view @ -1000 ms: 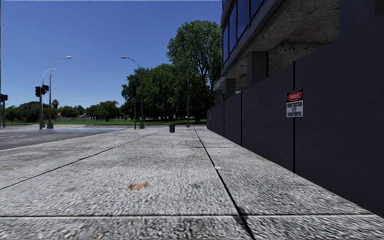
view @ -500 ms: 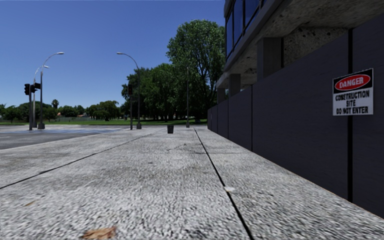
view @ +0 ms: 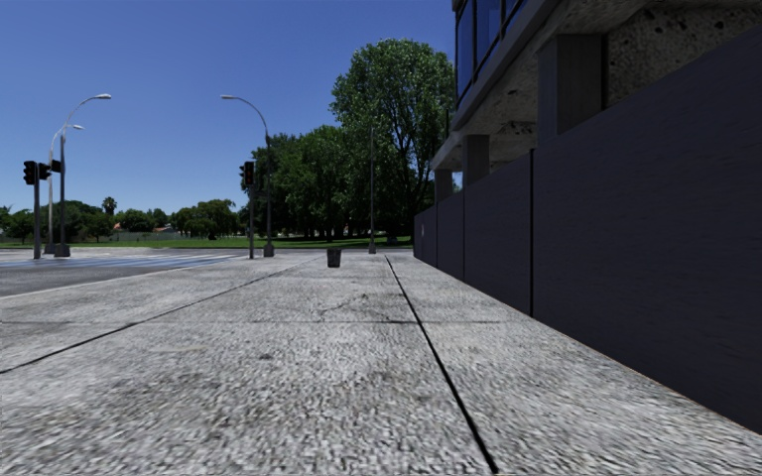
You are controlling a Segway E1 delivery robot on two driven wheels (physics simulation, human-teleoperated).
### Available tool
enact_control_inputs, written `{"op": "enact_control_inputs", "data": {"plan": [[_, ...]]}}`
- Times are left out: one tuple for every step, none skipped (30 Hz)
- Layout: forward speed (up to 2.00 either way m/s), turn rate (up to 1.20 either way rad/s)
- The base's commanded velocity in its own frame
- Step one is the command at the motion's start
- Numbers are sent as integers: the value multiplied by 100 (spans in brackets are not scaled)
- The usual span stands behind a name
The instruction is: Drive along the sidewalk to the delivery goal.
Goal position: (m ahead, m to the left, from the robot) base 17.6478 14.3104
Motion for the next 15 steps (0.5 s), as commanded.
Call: {"op": "enact_control_inputs", "data": {"plan": [[200, 0], [200, 0], [200, 0], [200, 0], [200, 0], [200, 0], [200, 0], [200, 0], [200, 0], [200, 0], [200, 0], [200, 0], [200, 0], [200, 0], [200, 0]]}}
